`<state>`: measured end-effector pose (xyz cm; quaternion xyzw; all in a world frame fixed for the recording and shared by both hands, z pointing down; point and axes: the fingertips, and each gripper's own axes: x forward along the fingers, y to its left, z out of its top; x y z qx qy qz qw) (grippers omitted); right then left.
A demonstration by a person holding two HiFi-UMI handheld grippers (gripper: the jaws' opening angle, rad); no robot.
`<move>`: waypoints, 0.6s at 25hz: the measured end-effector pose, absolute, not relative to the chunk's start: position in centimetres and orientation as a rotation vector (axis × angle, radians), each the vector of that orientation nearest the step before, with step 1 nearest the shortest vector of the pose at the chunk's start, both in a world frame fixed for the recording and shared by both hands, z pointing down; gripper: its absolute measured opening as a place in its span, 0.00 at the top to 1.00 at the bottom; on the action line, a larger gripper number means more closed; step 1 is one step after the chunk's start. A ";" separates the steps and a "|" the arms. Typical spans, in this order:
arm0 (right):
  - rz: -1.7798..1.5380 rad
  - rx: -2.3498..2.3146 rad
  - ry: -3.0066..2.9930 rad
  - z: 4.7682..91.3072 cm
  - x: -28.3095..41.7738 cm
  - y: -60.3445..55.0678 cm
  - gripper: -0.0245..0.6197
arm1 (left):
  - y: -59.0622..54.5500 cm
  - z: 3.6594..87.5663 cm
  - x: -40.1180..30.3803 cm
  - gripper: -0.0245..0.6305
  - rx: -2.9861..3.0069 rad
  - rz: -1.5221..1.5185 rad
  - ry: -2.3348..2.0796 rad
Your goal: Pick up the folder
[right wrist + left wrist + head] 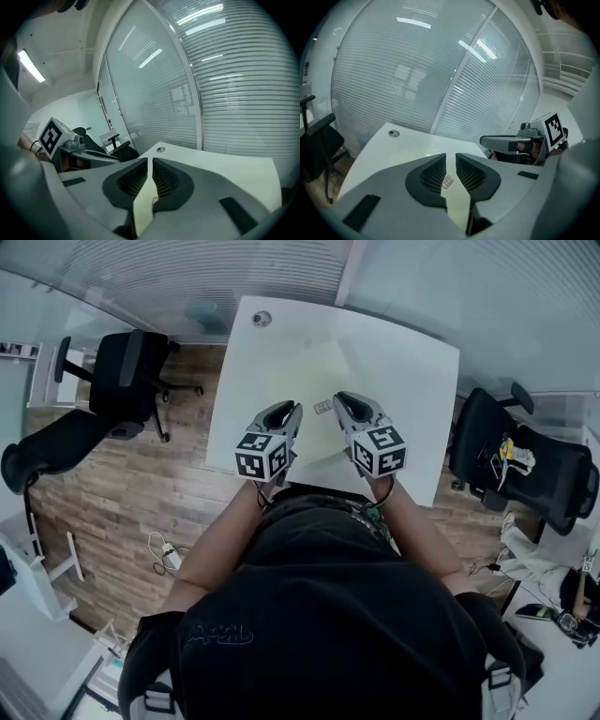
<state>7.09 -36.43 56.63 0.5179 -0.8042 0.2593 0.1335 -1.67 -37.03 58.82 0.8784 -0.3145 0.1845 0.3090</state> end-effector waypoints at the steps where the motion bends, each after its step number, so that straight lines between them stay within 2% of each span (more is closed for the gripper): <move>1: 0.762 1.495 -2.320 57.4 7.5 -36.4 0.92 | -36.9 59.7 -1.7 0.86 2.302 0.505 -0.830; 8: 0.845 1.414 -2.259 63.3 9.6 -37.2 0.91 | -36.7 65.6 -2.3 0.80 2.176 0.613 -0.816; 12: 0.872 1.380 -2.216 65.9 10.7 -37.6 0.79 | -36.8 67.8 -2.6 0.73 2.110 0.635 -0.828; 15: 0.902 1.361 -2.190 67.6 11.4 -37.7 0.74 | -36.7 68.8 -2.8 0.68 2.070 0.639 -0.843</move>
